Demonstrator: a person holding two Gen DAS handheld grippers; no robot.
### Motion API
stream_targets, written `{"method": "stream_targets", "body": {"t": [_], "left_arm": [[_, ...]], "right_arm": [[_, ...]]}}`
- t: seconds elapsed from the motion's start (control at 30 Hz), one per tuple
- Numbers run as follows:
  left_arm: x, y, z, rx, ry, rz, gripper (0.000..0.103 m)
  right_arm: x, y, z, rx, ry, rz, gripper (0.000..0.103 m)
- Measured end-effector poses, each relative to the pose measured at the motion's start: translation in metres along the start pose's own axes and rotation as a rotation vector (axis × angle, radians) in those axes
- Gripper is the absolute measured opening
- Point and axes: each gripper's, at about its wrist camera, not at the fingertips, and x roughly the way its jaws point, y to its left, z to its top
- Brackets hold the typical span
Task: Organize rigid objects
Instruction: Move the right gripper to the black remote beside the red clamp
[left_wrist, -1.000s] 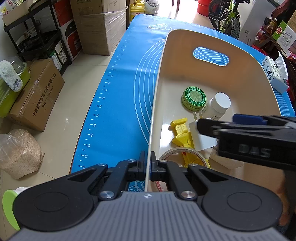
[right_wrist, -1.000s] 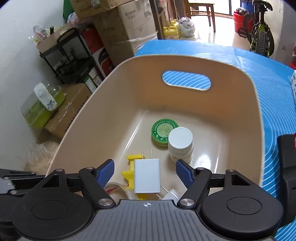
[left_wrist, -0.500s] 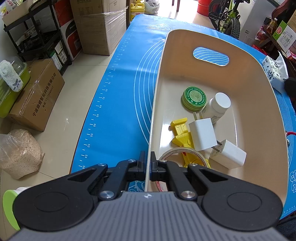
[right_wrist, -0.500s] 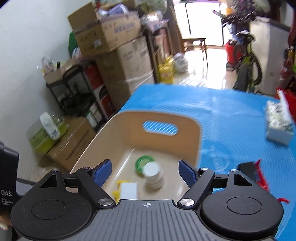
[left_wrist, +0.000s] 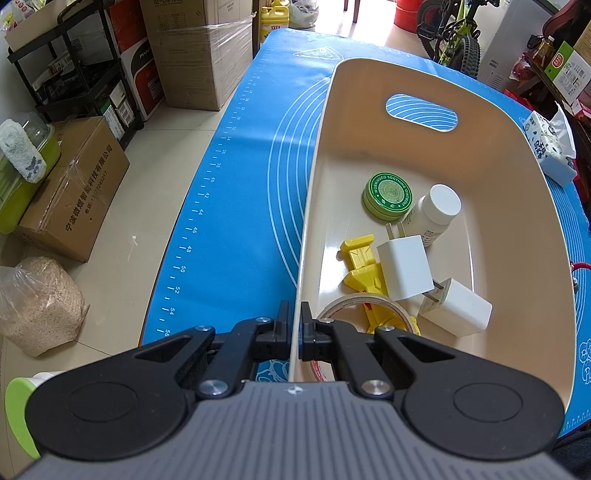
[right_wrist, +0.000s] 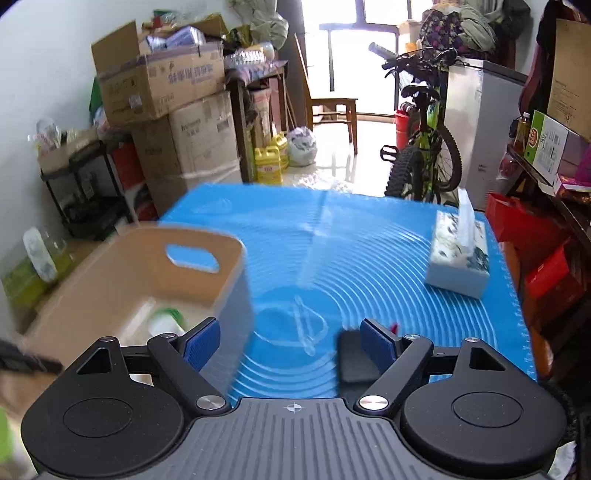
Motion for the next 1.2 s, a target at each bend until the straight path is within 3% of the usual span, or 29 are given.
{"method": "stream_targets", "body": {"t": [0.47,1.03,1.2], "left_arm": [[0.001,0.000,0.000,0.002,0.000,0.006,0.005],[0.001,-0.003,0.001,0.006,0.001,0.015,0.005],[0.001,-0.003,0.001,0.007,0.001,0.017,0.005]], "right_arm": [[0.040,-0.036,-0.058,0.042,0.093,-0.009,0.079],[0.082,-0.053,-0.074,0.037,0.126,-0.052,0.068],[0.084,-0.056,-0.077,0.029,0.113,-0.066,0.053]]}}
